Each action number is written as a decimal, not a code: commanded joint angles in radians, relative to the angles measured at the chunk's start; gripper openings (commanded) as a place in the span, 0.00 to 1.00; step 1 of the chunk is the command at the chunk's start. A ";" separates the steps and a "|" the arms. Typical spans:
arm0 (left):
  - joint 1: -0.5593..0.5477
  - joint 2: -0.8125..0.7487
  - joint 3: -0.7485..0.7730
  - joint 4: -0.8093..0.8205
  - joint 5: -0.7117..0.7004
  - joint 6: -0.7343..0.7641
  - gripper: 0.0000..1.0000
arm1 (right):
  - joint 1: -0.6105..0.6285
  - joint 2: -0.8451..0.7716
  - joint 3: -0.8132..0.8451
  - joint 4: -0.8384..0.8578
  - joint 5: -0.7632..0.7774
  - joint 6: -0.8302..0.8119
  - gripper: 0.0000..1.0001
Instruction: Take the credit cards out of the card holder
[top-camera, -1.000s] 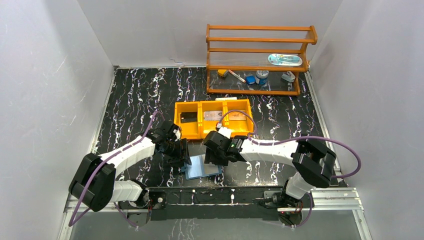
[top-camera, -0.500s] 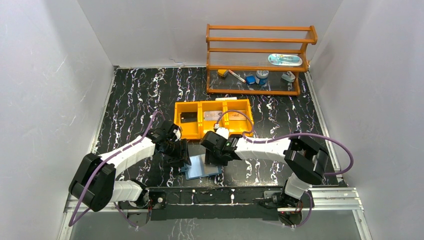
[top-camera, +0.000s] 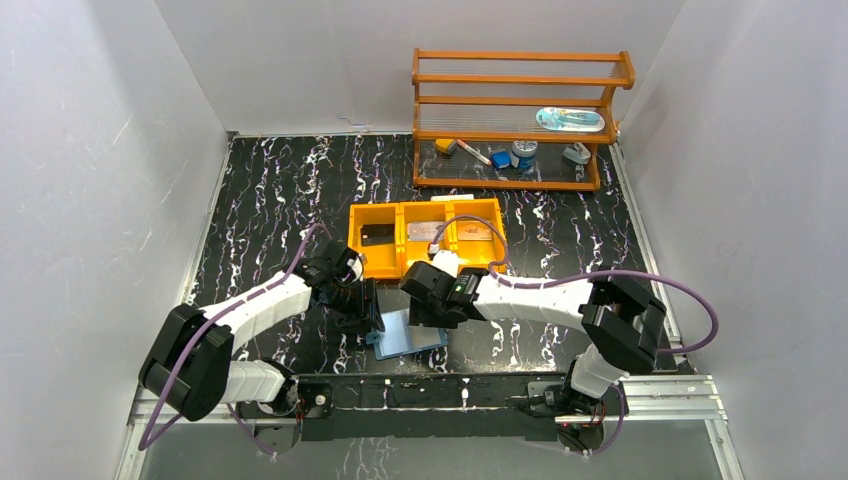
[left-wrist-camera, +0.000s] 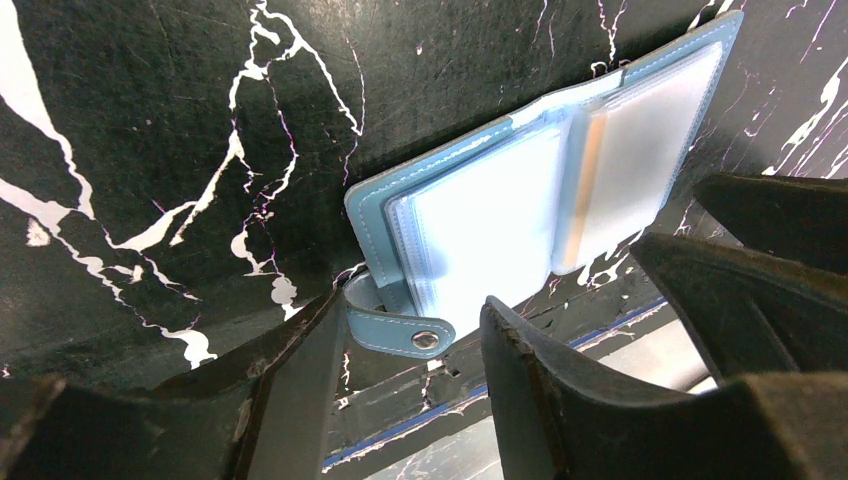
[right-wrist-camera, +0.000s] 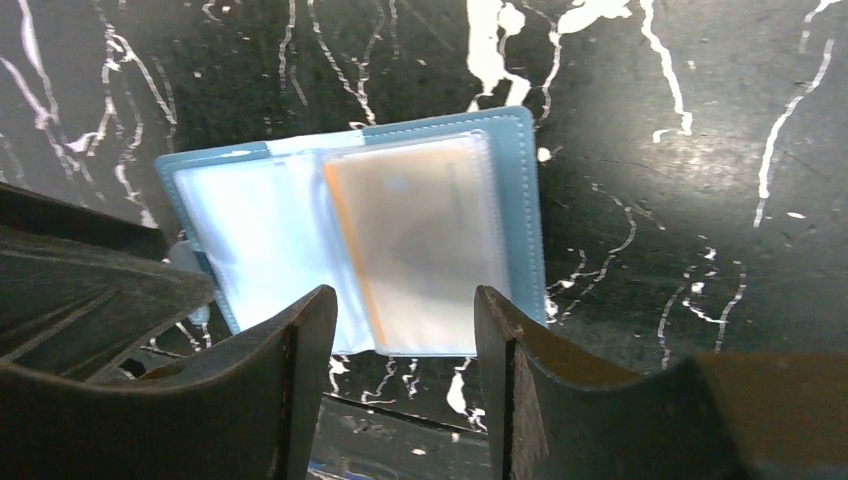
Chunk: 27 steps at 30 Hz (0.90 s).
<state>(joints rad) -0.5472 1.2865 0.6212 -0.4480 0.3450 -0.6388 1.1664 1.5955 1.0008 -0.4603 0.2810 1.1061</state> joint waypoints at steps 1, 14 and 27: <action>-0.003 -0.005 0.002 -0.012 0.023 0.010 0.50 | -0.001 -0.011 0.023 -0.056 0.050 0.018 0.62; -0.003 -0.004 0.004 -0.008 0.038 0.013 0.50 | -0.001 0.065 0.019 0.014 -0.041 -0.014 0.56; -0.003 -0.010 0.003 -0.013 0.033 0.016 0.50 | 0.002 0.050 0.100 -0.107 0.032 -0.025 0.63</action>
<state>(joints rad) -0.5472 1.2865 0.6212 -0.4480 0.3531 -0.6292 1.1656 1.6459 1.0412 -0.5114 0.2607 1.0924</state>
